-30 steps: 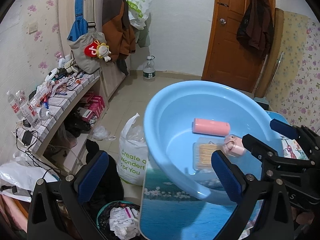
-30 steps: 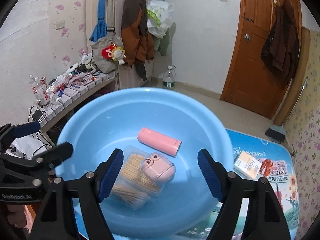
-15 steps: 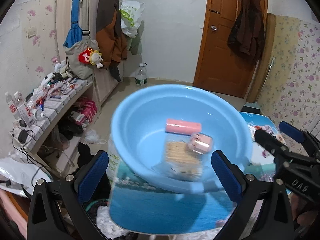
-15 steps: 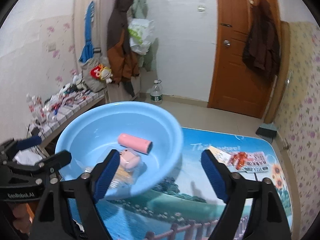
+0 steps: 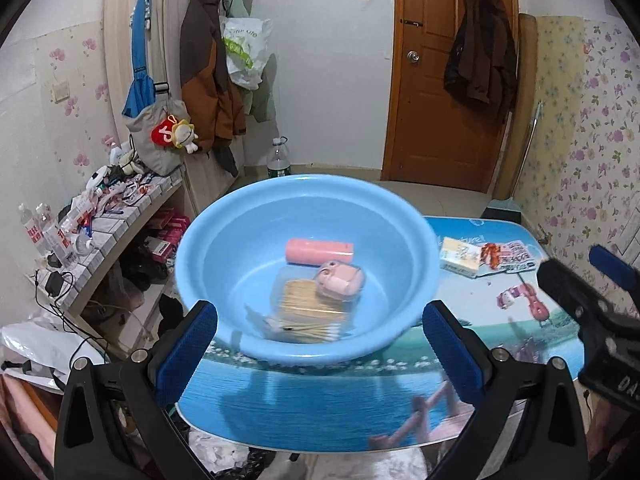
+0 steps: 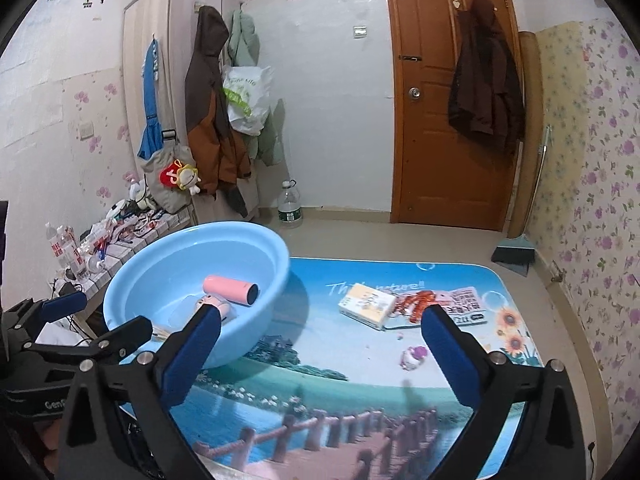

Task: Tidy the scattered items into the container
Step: 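Withdraw both open grippers from the basin back over the table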

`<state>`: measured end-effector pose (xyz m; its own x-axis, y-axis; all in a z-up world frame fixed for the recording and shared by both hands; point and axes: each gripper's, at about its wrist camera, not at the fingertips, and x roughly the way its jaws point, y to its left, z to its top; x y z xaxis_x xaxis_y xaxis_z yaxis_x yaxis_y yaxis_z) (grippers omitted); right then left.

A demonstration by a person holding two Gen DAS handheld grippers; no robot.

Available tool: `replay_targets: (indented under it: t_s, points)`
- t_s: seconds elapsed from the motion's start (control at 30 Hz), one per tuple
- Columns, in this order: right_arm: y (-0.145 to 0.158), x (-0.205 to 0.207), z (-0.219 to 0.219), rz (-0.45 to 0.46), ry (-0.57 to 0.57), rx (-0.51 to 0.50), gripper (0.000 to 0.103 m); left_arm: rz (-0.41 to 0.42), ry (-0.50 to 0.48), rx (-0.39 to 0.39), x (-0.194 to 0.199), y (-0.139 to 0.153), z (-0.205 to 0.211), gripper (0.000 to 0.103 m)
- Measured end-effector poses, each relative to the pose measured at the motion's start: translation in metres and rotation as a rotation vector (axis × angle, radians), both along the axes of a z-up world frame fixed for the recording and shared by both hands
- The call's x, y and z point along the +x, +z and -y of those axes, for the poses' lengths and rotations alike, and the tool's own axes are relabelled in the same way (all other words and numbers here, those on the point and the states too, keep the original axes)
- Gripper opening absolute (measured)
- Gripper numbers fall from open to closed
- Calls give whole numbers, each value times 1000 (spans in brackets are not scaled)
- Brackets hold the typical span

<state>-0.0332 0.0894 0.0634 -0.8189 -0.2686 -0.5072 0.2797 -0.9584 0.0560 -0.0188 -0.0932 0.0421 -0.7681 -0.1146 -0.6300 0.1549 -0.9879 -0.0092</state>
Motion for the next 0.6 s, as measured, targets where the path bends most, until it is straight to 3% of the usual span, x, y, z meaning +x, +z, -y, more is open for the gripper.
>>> replay_targets:
  t_s: [0.27, 0.6]
  points:
    - [-5, 17, -36, 15, -50, -21, 101, -46, -9, 16, 2, 5, -34, 103]
    - [-20, 17, -68, 38, -113, -92, 101, -21, -87, -13, -2, -4, -67, 103]
